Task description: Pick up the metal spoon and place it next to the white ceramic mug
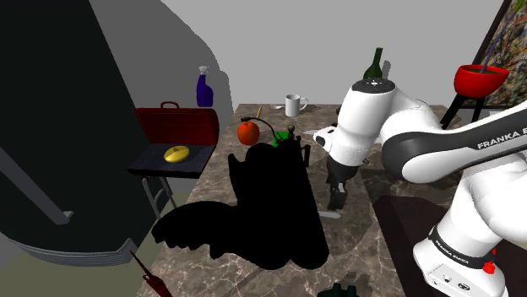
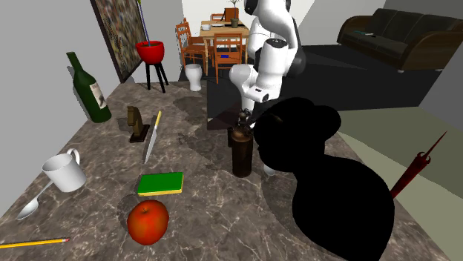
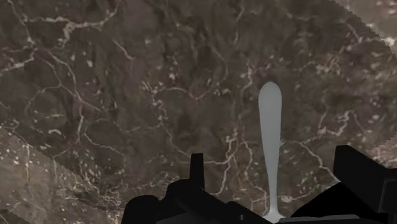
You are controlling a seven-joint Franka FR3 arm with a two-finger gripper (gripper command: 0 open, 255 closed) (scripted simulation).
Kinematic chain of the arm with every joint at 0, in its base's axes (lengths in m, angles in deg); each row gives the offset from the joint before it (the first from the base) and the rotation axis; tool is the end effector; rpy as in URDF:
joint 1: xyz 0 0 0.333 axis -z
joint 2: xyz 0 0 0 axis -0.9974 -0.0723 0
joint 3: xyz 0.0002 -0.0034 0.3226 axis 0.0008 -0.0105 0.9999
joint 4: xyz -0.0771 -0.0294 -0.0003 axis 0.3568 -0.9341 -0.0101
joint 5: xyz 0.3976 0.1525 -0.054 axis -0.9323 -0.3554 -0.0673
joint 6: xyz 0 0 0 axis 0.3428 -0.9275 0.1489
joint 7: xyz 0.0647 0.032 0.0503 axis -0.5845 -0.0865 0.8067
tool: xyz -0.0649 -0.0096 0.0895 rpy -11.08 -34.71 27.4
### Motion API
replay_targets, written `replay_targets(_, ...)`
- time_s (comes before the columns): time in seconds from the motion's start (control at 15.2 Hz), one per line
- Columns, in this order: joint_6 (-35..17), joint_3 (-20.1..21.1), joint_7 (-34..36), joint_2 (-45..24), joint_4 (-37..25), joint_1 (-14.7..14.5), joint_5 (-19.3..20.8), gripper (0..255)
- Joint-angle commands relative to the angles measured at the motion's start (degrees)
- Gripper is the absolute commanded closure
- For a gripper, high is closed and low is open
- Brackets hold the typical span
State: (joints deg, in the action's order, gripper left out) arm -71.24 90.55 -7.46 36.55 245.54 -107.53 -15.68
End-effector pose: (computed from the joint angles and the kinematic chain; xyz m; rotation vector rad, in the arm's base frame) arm 0.2990 0.2281 0.3710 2.9033 1.0257 0.1787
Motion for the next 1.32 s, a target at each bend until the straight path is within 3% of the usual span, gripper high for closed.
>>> replay_targets(0.0, -4.56, 2.05, -0.30, -3.05, 0.24, -1.45, -0.01, 0)
replay_targets(0.53, -13.12, 3.68, 0.54, -9.25, 2.53, -0.23, 0.89, 0)
replay_targets(1.06, -13.11, 3.67, 0.54, -9.24, 2.53, -0.24, 0.89, 0)
replay_targets(1.12, -13.11, 3.67, 0.54, -9.24, 2.53, -0.24, 0.89, 255)
replay_targets(1.25, -13.09, 3.67, 0.54, -9.21, 2.54, -0.25, 0.88, 255)
